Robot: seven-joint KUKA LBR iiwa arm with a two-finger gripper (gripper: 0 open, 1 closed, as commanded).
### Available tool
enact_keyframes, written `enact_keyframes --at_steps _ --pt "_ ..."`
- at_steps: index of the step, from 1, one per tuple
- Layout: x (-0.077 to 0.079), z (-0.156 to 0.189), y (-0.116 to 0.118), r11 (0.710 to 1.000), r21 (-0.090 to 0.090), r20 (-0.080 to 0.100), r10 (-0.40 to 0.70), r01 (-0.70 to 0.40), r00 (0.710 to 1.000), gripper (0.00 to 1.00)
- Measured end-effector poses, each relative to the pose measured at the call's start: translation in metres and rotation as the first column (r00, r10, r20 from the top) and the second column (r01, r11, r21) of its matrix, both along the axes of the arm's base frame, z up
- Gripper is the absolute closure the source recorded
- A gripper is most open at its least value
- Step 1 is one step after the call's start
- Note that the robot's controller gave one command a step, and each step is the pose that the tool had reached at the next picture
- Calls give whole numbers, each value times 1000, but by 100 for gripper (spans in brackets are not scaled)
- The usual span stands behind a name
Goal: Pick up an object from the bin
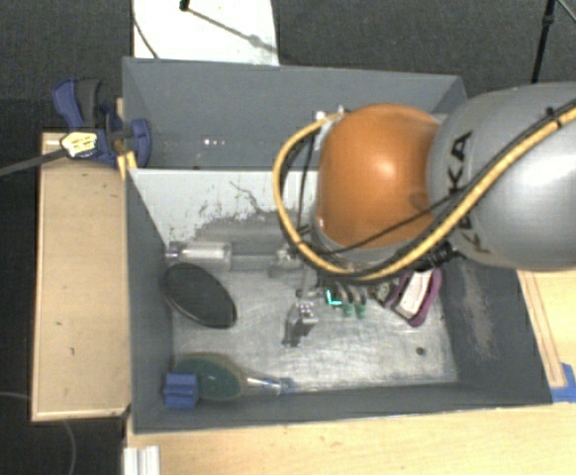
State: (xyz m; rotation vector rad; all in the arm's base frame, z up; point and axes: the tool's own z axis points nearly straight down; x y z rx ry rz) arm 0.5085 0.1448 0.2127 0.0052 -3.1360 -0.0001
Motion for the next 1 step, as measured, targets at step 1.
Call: enact_keyframes --at_steps 1 --pt "68 -25 23 979 1 10 203 -203 979 0"
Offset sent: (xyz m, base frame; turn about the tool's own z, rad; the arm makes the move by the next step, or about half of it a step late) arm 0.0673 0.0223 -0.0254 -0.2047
